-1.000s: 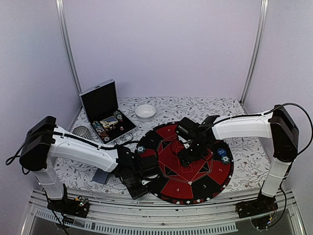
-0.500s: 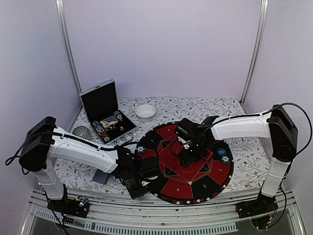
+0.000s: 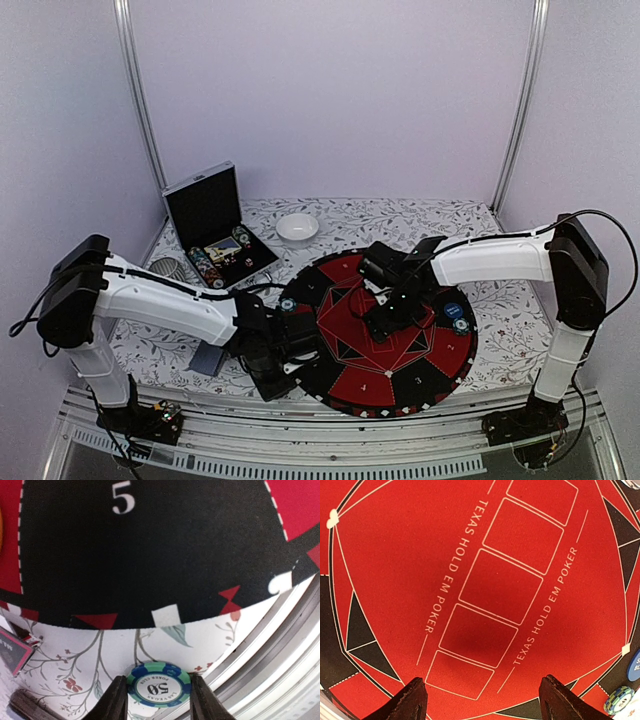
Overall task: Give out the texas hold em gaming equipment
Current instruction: Pick up the pile of poker chips from the corner of the board, then place the poker chips pile at the big blind area.
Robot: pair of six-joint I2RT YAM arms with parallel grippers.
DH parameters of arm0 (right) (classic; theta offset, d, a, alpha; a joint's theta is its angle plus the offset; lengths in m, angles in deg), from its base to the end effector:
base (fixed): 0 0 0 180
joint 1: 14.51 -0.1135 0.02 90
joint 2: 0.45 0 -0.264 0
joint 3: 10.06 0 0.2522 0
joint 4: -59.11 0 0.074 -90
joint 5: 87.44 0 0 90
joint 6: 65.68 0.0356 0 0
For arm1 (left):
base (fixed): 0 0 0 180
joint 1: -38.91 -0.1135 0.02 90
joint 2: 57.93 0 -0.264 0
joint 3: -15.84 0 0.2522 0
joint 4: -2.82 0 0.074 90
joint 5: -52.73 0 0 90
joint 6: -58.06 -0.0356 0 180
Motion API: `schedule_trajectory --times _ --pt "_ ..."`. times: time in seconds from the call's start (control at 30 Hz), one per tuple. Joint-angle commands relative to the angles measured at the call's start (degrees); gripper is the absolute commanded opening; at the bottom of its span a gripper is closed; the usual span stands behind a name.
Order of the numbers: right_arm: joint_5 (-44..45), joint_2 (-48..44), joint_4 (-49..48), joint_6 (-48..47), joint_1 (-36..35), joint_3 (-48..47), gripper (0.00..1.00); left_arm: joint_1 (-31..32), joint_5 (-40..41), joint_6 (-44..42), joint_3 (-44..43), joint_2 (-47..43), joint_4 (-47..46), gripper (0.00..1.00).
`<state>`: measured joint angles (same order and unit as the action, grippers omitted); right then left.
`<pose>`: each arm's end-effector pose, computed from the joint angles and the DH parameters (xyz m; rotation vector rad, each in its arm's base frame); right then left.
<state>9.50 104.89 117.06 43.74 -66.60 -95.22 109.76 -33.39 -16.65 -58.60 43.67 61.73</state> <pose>0.2179 0.2727 0.1741 -0.7989 2.7909 0.0335 0.1023 -0.2873 0.1477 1.4162 2.6959 0.0040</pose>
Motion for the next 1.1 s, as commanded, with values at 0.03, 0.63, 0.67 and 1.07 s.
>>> schedule_trajectory --times 0.03,0.63,0.67,1.07 --pt "0.9 0.5 1.0 0.0 0.0 -1.8 0.79 -2.6 -0.8 0.2 -1.1 -3.3 1.6 0.39" --pt "2.7 -7.2 1.5 1.4 3.6 -1.9 0.79 -23.9 4.7 -7.8 -21.1 6.2 1.5 0.38" --pt "2.9 -7.2 1.5 1.4 3.7 -1.8 0.79 -24.5 4.8 -8.4 -22.6 7.1 1.5 0.38" --pt "2.8 -6.6 1.5 1.1 3.8 -1.4 0.79 -26.4 6.0 -10.4 -30.8 17.7 6.2 0.39"
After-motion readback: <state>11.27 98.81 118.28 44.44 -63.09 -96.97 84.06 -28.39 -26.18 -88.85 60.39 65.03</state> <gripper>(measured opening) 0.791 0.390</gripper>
